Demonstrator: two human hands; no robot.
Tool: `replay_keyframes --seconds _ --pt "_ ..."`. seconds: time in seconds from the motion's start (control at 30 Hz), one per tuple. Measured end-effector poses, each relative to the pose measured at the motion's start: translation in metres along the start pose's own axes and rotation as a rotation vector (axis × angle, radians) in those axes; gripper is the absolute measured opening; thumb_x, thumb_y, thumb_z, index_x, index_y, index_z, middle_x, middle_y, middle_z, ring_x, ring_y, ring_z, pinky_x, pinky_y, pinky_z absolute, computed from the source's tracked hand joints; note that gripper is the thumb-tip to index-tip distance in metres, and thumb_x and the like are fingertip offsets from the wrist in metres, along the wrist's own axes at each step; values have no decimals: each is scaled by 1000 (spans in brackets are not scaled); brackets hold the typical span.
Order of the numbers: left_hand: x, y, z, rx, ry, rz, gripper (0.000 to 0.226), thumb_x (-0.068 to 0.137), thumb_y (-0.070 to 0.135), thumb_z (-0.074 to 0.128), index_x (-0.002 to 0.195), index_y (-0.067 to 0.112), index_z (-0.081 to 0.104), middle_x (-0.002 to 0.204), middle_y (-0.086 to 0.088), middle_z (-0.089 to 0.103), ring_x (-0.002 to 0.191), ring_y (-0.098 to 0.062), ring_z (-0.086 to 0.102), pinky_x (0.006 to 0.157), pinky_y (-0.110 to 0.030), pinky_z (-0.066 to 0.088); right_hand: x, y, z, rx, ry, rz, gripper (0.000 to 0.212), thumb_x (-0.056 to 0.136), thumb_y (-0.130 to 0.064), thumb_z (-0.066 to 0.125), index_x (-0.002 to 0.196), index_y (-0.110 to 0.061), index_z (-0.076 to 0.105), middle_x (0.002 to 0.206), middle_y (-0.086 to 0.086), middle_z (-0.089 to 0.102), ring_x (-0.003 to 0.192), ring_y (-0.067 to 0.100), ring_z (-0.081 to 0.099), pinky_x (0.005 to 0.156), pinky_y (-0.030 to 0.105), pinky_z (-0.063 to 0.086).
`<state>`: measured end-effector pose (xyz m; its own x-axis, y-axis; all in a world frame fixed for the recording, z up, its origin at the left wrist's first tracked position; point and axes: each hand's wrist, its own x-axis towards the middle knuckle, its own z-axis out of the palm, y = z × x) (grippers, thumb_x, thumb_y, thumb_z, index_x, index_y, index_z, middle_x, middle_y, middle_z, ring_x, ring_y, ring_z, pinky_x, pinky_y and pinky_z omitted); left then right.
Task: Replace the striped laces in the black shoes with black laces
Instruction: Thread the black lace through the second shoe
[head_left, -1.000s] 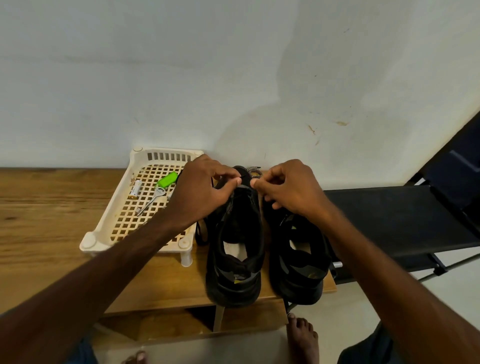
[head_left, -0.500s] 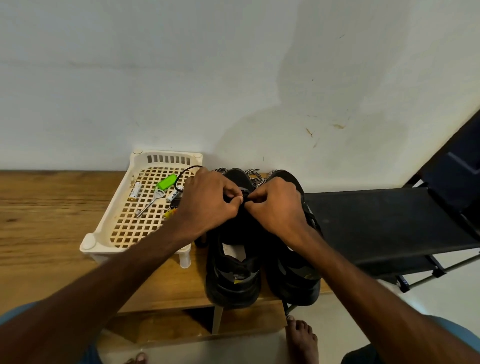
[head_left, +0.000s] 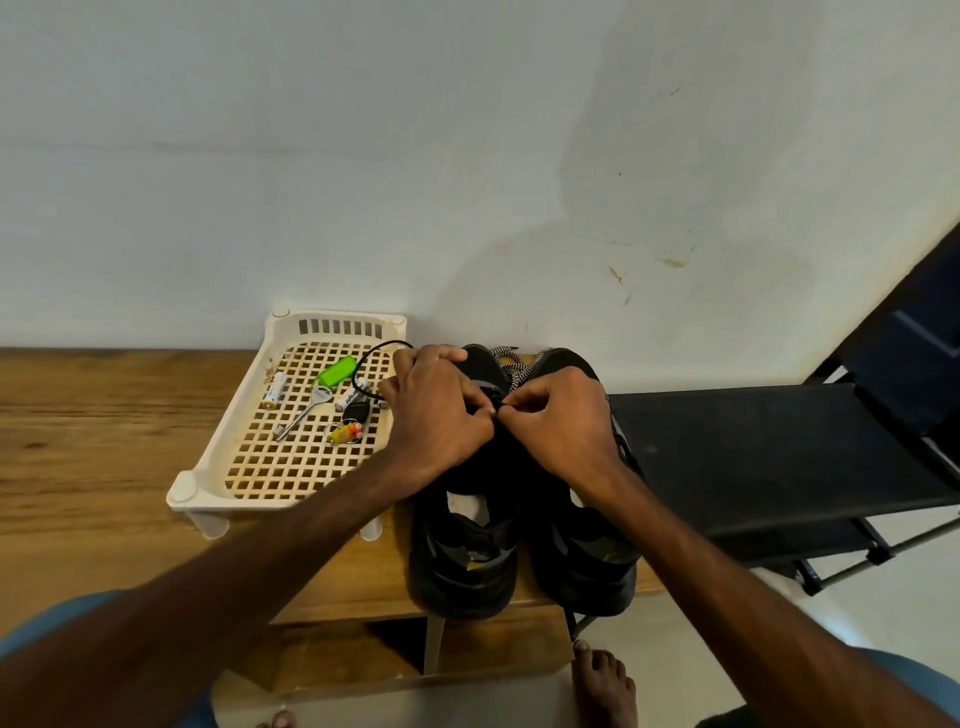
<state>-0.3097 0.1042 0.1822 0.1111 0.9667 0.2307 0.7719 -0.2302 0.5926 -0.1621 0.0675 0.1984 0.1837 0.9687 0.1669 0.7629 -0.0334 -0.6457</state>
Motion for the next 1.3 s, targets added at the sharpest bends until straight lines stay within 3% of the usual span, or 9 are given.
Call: replay_keyframes --seconds 0.27,0.43,0.63,0.77,0.87,1.07,1.17,1.23,1.3 --pt "-3 5 3 -125 -57 -116 10 82 22 80 87 30 81 137 15 56 135 -19 31 105 -46 26 -2 -1 -4 9 -40 -25 14 89 -32 76 94 -21 83 83 -9 77 74 1 70 71 20 58" --pt "-5 7 7 -255 -72 -213 8 86 22 79 94 25 81 141 11 55 138 -21 33 112 -47 27 0 2 -6 83 -96 24 18 100 -21 64 96 -15 81 81 2 75 72 17 73 75 42 63" --pt "-4 6 1 -332 -178 -189 20 88 10 72 105 20 79 148 4 53 143 -22 38 116 -52 35 2 -2 -8 116 -160 102 6 96 -13 71 98 -13 77 86 4 76 59 14 75 59 30 64" --pt "-8 6 -1 -171 -197 -129 32 86 8 71 114 22 74 150 6 47 144 -21 32 117 -48 25 5 -5 -10 111 -162 85 13 96 -10 66 87 -11 75 78 5 75 63 19 75 69 40 65" --pt "-11 5 3 -207 -202 -125 33 90 5 67 118 23 71 151 4 44 144 -23 29 118 -50 25 11 -3 -14 130 -101 69 14 94 -10 64 86 -12 76 87 3 76 84 20 75 85 45 62" --pt "-5 1 1 -82 -162 -73 21 92 21 71 110 31 75 146 9 51 143 -21 35 112 -56 22 24 -2 -48 945 -39 225 11 101 -10 54 100 -13 64 93 9 80 95 25 77 88 37 60" --pt "0 3 -7 -34 -99 -78 15 88 27 74 100 36 78 137 11 61 135 -20 47 108 -56 29 31 5 -72 1197 27 239 10 100 -10 49 103 -11 59 66 -1 66 64 19 67 73 39 58" --pt "5 4 -16 -85 -1 -49 13 87 26 72 94 35 78 125 12 69 125 -18 56 109 -55 35 31 11 -76 822 88 122 10 96 -15 57 100 -16 66 59 -6 54 55 13 53 65 35 50" --pt "10 5 -28 -173 164 28 14 89 21 69 94 31 78 110 13 74 109 -13 64 106 -48 44 28 11 -68 178 8 -57 13 90 -32 69 102 -27 71 71 -10 64 65 9 58 68 29 47"
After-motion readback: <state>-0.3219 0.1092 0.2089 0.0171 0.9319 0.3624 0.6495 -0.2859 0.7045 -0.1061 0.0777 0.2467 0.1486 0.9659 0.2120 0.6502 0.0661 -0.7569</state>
